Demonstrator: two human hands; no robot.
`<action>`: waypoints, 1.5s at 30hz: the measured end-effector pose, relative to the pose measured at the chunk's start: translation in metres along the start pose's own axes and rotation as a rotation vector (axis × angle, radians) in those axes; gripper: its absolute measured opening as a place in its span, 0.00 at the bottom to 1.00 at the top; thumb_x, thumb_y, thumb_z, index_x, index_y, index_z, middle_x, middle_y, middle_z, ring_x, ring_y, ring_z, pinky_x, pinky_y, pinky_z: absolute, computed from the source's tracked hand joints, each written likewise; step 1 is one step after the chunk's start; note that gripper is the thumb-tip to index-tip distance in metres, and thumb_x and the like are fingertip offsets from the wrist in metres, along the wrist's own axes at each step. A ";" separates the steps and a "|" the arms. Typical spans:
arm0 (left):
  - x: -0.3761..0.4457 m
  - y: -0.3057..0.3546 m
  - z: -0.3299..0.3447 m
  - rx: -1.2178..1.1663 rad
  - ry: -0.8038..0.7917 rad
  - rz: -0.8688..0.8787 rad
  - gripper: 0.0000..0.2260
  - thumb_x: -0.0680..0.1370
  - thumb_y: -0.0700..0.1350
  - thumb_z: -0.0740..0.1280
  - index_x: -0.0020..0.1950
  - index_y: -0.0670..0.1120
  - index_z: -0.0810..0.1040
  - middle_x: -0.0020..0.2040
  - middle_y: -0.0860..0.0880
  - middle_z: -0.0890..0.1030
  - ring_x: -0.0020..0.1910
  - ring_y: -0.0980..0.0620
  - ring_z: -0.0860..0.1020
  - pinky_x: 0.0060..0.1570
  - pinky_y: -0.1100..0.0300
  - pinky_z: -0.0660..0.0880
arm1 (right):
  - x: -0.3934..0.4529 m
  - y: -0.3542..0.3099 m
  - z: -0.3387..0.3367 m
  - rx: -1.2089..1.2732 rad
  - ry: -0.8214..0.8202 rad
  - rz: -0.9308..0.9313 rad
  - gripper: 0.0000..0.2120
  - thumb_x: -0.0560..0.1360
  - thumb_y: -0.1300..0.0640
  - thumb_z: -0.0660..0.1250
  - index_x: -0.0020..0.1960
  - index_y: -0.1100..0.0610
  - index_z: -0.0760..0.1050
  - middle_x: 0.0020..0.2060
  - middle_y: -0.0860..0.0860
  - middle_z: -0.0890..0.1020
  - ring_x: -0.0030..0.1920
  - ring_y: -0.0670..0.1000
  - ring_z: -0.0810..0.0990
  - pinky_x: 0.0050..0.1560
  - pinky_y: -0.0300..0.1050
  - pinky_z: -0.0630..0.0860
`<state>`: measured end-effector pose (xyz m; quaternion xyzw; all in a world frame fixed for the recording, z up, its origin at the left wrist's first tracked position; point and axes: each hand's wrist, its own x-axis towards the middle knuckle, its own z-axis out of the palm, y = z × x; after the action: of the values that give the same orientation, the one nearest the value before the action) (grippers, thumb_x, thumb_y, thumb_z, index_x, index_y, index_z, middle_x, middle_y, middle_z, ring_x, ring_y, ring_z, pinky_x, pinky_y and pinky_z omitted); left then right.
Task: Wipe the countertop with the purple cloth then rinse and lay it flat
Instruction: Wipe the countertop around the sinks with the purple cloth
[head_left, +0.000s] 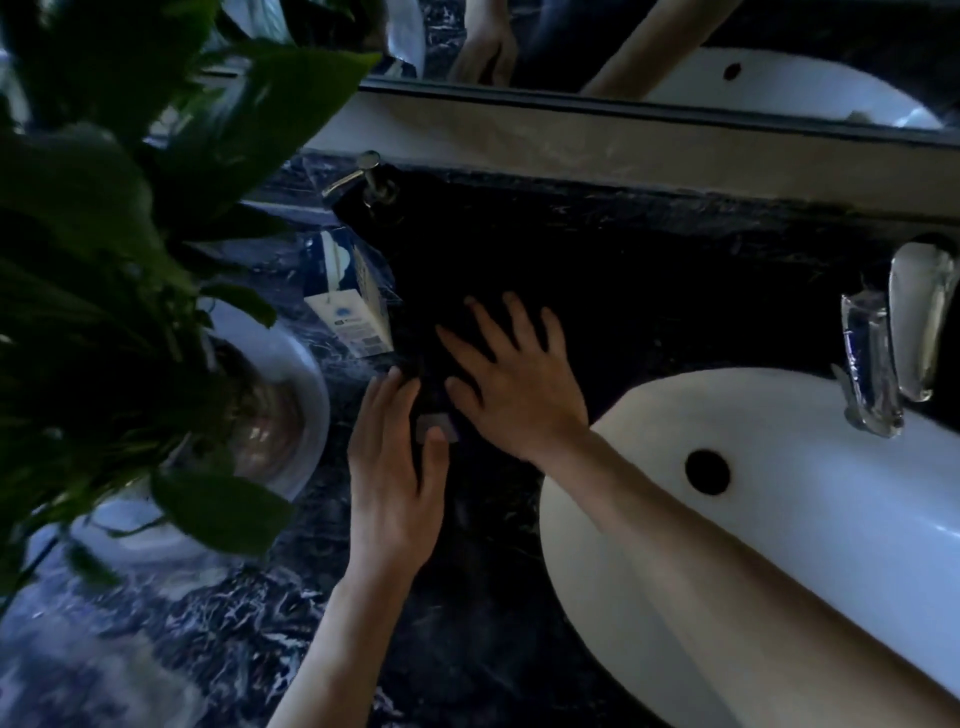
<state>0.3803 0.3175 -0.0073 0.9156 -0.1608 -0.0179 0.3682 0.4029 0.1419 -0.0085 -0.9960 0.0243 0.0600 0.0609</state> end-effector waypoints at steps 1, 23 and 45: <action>-0.004 -0.004 -0.003 0.009 0.001 0.001 0.25 0.84 0.55 0.52 0.77 0.44 0.66 0.80 0.47 0.64 0.81 0.52 0.56 0.78 0.63 0.50 | -0.011 -0.013 0.002 0.003 -0.026 -0.043 0.28 0.81 0.37 0.49 0.80 0.41 0.59 0.82 0.50 0.57 0.81 0.63 0.51 0.77 0.68 0.48; -0.032 -0.030 -0.044 -0.082 -0.226 -0.090 0.29 0.80 0.63 0.50 0.78 0.54 0.65 0.79 0.61 0.60 0.79 0.66 0.53 0.78 0.58 0.51 | -0.134 -0.077 0.025 0.131 -0.045 -0.323 0.24 0.78 0.36 0.58 0.73 0.37 0.68 0.78 0.48 0.66 0.80 0.60 0.59 0.76 0.66 0.58; -0.037 -0.035 -0.035 -0.042 -0.146 -0.029 0.33 0.81 0.67 0.47 0.78 0.48 0.66 0.81 0.51 0.62 0.81 0.51 0.56 0.76 0.41 0.57 | -0.017 0.140 -0.013 0.069 0.040 0.631 0.30 0.80 0.36 0.44 0.81 0.40 0.52 0.81 0.57 0.57 0.81 0.62 0.50 0.77 0.66 0.50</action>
<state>0.3605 0.3756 -0.0091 0.9061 -0.1737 -0.0933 0.3743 0.3800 0.0024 -0.0099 -0.9377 0.3354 0.0553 0.0723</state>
